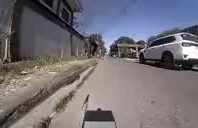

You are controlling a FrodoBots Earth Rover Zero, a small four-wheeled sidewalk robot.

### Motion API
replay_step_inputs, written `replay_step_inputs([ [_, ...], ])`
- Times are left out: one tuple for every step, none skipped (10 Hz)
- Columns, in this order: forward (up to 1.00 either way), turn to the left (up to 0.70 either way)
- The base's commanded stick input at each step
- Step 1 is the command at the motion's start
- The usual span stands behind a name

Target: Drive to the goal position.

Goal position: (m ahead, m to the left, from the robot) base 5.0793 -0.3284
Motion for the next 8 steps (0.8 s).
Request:
replay_step_inputs([
  [0.70,-0.02],
  [0.70,-0.02],
  [0.70,-0.02],
  [0.70,-0.02],
  [0.70,-0.02],
  [0.70,-0.02],
  [0.70,-0.02],
  [0.70,-0.02],
])
